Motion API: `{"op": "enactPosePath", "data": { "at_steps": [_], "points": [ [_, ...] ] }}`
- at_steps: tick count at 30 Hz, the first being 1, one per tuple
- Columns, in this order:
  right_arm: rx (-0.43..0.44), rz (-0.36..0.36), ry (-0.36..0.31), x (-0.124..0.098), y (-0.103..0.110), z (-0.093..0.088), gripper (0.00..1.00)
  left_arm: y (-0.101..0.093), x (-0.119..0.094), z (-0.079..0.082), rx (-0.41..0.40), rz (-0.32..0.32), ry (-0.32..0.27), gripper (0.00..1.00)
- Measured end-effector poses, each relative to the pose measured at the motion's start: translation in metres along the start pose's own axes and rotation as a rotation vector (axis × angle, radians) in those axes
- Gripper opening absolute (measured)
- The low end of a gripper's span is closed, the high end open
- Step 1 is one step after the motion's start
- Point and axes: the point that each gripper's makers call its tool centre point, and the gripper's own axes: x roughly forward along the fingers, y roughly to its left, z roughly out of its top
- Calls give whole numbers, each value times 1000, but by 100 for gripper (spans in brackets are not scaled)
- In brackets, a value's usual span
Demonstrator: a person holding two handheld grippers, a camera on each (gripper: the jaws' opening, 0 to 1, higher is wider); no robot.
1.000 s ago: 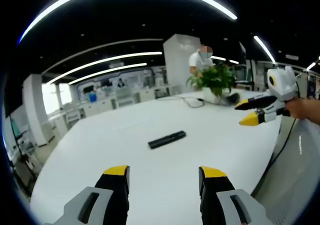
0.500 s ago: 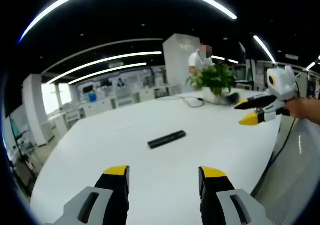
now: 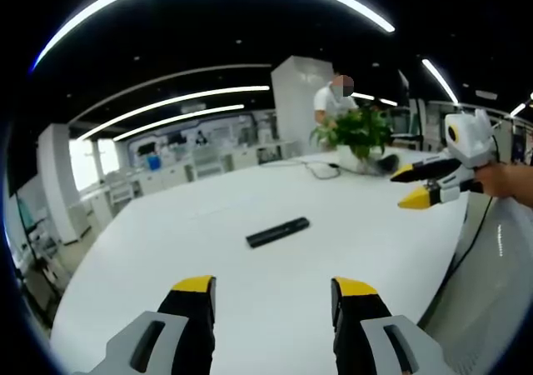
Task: Press the specified remote control buttons in sequence, fully releasing each button before pressing the next.
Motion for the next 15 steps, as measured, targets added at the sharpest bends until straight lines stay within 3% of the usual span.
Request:
{"op": "enactPosePath", "data": {
  "at_steps": [15],
  "points": [
    [4, 1, 7, 0, 0, -3, 40, -3, 1, -4, -5, -7, 26, 57]
  ]
}}
